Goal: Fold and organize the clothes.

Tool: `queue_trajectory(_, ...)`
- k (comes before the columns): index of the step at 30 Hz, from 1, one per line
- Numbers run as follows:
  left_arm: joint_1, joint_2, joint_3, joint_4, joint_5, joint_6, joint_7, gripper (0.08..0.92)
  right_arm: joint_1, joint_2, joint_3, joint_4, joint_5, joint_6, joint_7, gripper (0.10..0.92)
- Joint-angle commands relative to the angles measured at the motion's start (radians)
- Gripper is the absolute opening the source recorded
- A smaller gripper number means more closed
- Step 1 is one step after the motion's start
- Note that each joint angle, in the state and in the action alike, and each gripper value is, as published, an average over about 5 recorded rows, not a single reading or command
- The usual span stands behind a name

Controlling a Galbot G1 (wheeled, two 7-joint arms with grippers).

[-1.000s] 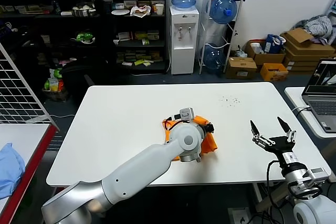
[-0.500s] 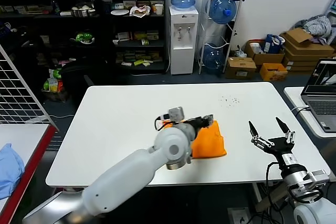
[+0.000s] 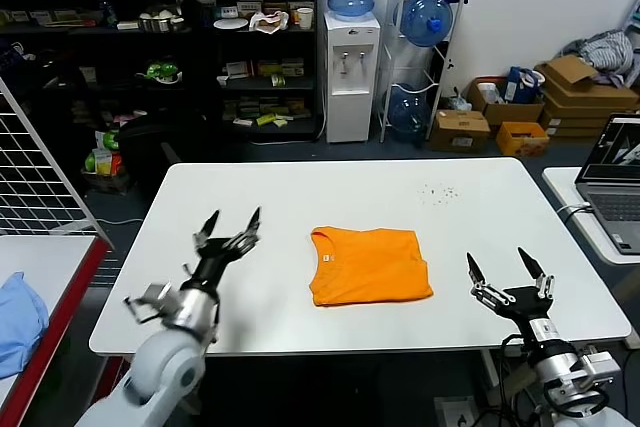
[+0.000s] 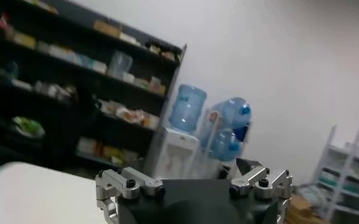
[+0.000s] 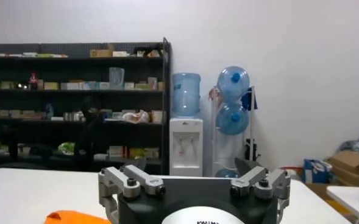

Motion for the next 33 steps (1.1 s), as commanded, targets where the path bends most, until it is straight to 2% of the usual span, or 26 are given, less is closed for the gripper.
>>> queue_trajectory(1, 0.543, -0.144, -0.460, -0.116, 0.314, -0.239, 0.309, 0.916, -0.052, 0.147, 0.012, 0.005, -0.124, 0.049, -0.054, 0.921)
queue_trajectory(8, 0.591, -0.256, -0.420, -0.149, 0.366, -0.232, 0.330, 0.921, -0.073, 0.178, 0.031, -0.016, -0.148, 0.085, -0.064, 0.921)
queue_trajectory(15, 0.606, -0.326, -0.390, -0.163, 0.429, -0.251, 0.340, 0.921, -0.112, 0.208, 0.049, -0.055, -0.181, 0.167, -0.093, 0.921)
queue_trajectory(22, 0.635, -0.343, -0.355, -0.199, 0.446, -0.244, 0.317, 0.921, -0.114, 0.228, 0.066, -0.041, -0.218, 0.199, -0.107, 0.921)
queue_trajectory(29, 0.745, -0.317, -0.342, -0.231, 0.439, -0.248, 0.281, 0.921, -0.151, 0.227, 0.082, -0.022, -0.215, 0.206, -0.108, 0.921)
queue_trajectory(33, 0.741, -0.320, -0.337, -0.226, 0.442, -0.256, 0.279, 0.921, -0.153, 0.227, 0.086, -0.027, -0.205, 0.210, -0.107, 0.921)
